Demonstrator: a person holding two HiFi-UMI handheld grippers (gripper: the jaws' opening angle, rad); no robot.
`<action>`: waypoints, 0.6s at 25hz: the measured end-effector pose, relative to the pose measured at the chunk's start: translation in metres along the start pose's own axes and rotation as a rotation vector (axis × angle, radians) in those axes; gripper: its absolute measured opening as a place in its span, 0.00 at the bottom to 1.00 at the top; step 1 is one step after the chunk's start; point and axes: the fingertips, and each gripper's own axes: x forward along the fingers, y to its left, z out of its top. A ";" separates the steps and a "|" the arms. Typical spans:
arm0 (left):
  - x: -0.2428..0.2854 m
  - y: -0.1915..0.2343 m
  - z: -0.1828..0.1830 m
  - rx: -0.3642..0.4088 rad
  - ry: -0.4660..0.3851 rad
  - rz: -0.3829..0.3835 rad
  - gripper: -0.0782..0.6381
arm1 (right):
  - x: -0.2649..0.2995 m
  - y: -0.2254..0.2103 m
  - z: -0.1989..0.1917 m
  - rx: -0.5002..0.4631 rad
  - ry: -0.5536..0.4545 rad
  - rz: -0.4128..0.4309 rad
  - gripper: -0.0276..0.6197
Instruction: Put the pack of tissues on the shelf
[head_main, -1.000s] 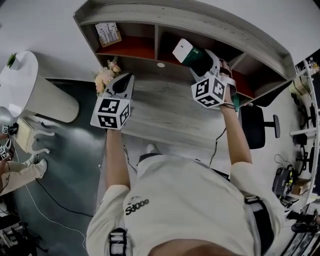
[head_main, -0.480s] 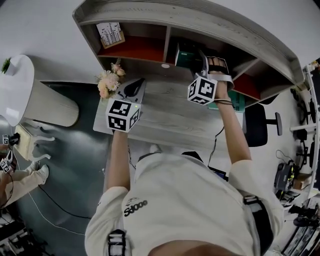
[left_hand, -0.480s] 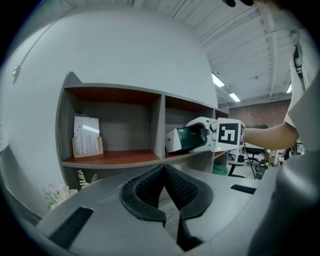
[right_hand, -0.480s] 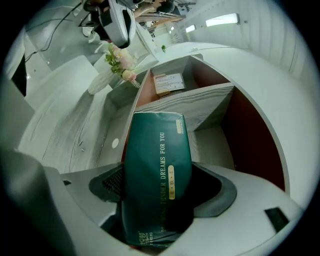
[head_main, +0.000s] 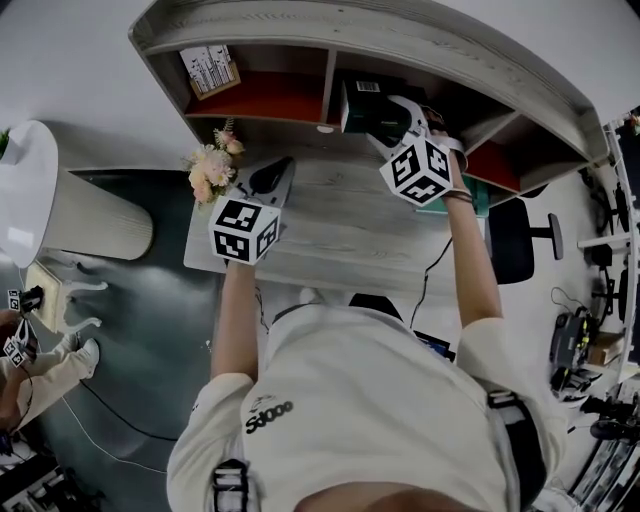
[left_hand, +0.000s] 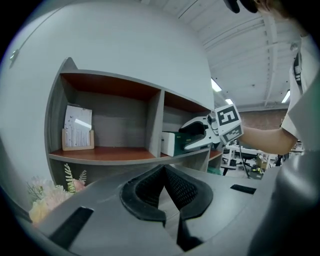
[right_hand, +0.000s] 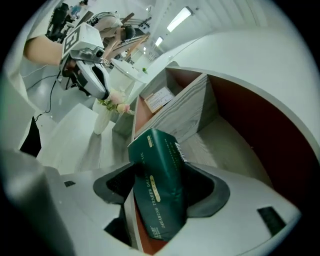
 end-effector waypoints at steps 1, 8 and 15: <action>0.000 0.000 0.000 -0.005 -0.001 -0.002 0.13 | 0.002 -0.002 0.000 0.001 -0.004 -0.009 0.51; -0.005 0.007 -0.012 -0.036 0.013 0.004 0.13 | 0.026 -0.016 0.004 0.020 0.000 -0.044 0.51; -0.008 0.017 -0.016 -0.040 0.018 0.020 0.13 | 0.048 -0.029 0.007 0.025 0.033 -0.100 0.50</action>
